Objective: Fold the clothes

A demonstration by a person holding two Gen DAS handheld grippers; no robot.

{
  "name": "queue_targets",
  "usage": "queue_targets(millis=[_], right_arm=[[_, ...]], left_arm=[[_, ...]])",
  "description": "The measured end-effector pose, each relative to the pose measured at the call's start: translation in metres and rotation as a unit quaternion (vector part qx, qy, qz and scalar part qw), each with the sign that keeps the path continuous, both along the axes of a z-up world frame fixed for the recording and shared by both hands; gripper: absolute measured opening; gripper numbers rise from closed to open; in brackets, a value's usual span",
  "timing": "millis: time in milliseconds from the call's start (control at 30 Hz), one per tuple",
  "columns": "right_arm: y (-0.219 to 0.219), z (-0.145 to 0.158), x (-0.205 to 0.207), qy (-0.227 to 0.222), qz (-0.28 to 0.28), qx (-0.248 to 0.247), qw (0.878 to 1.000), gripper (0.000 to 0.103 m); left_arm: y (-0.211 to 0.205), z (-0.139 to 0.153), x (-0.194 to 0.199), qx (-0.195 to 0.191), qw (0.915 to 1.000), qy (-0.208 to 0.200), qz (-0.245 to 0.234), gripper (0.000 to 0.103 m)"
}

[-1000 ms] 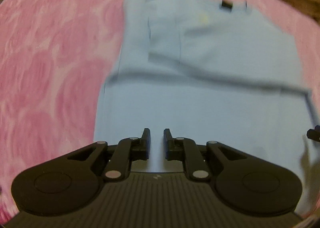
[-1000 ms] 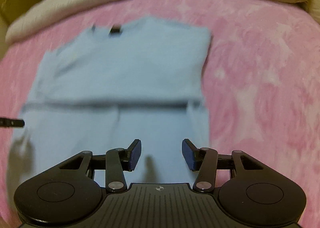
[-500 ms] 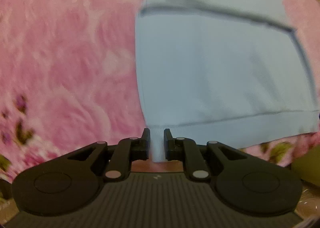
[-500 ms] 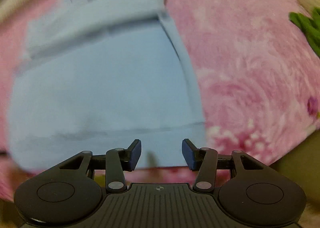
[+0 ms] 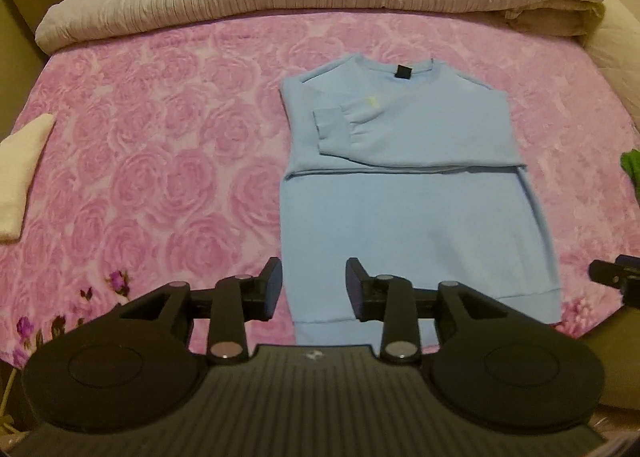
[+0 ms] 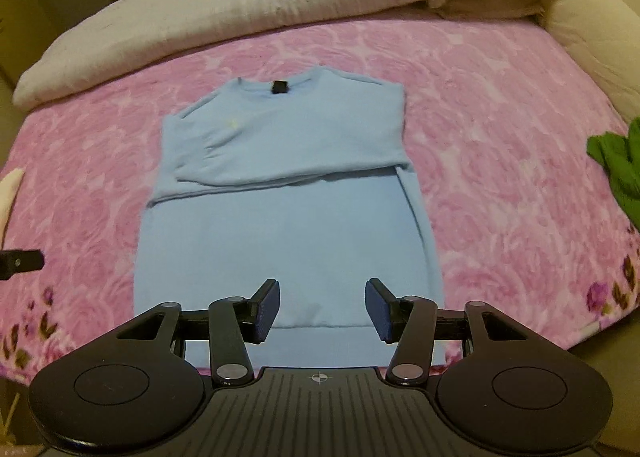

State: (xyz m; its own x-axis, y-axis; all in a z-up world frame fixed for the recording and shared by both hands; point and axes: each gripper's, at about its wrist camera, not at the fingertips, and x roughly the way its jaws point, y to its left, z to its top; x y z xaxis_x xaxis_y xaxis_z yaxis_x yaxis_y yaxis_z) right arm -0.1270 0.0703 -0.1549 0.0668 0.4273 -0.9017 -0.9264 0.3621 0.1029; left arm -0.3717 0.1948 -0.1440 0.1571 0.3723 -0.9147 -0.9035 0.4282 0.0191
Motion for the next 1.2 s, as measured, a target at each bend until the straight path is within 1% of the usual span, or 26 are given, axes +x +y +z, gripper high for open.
queue_targets(millis=[100,200,367,500,600,700,933,1067,1200], right_arm=[[-0.013,0.004,0.001,0.002,0.009,-0.003,1.000,0.060],[-0.033,0.006,0.010,0.005,0.014,-0.006,1.000,0.063],[-0.069,0.015,0.033,0.007,0.017,-0.008,1.000,0.065],[-0.095,0.023,0.047,0.006,0.036,-0.003,0.999,0.066],[-0.113,0.027,0.058,0.007,0.053,0.002,0.999,0.066],[-0.130,0.028,0.066,0.008,0.067,0.005,0.998,0.067],[-0.156,0.033,0.078,0.012,0.092,0.010,0.996,0.067],[-0.168,0.036,0.081,0.013,0.103,0.015,0.994,0.067],[-0.178,0.037,0.085,0.017,0.111,0.016,0.994,0.067]], left_arm=[[-0.017,0.004,0.007,0.006,1.0000,0.003,0.007,0.031],[-0.040,0.007,0.015,0.008,0.9998,0.007,0.018,0.031],[-0.085,0.020,0.031,0.017,0.9993,0.006,0.033,0.033],[-0.122,0.033,0.045,0.026,0.9985,-0.002,0.048,0.033],[-0.148,0.041,0.054,0.035,0.9977,-0.007,0.057,0.037],[-0.170,0.046,0.060,0.042,0.9967,-0.010,0.068,0.038],[-0.205,0.055,0.066,0.050,0.9946,-0.012,0.090,0.038],[-0.219,0.057,0.067,0.055,0.9935,-0.011,0.099,0.038],[-0.229,0.055,0.067,0.051,0.9932,-0.009,0.104,0.039]])
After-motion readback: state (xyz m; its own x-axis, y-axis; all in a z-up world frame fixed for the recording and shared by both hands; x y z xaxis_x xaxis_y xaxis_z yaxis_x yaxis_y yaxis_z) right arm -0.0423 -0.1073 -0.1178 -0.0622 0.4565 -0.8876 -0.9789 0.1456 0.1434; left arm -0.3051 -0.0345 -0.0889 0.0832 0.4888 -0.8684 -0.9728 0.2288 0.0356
